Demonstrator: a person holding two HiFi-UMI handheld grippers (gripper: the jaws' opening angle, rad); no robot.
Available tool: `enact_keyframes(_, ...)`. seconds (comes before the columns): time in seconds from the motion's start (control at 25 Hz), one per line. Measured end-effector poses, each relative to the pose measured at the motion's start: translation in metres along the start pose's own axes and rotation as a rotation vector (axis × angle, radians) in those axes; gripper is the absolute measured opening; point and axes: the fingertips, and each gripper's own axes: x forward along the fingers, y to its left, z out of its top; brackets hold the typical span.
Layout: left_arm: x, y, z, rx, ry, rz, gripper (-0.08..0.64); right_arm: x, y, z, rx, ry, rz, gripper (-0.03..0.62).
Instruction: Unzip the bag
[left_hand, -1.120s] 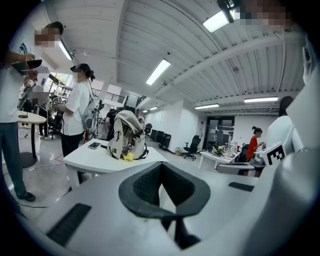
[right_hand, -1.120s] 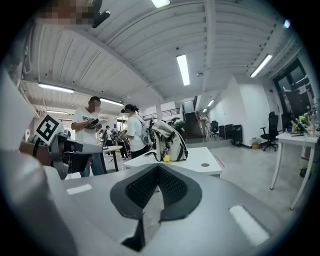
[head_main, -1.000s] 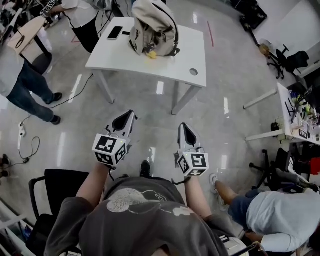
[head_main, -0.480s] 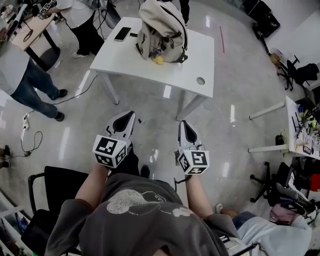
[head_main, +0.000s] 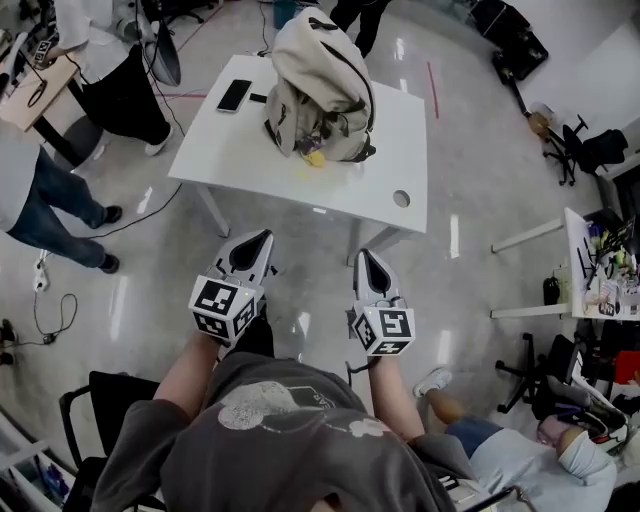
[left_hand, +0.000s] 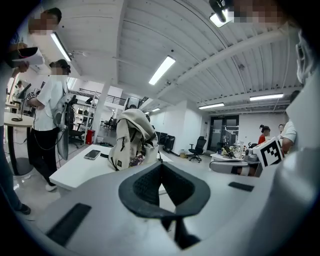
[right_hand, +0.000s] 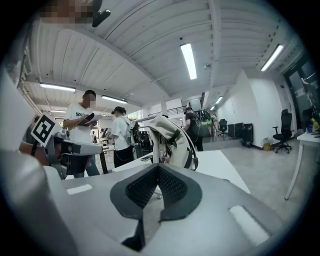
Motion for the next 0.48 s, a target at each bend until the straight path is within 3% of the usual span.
enact_keyframes(0.48, 0.069, 0.085, 0.032, -0.007, -0.006, -0.079, 0.006, 0.133, 0.016, 0.035, -0.024, -0.009, -0.007, -0.002)
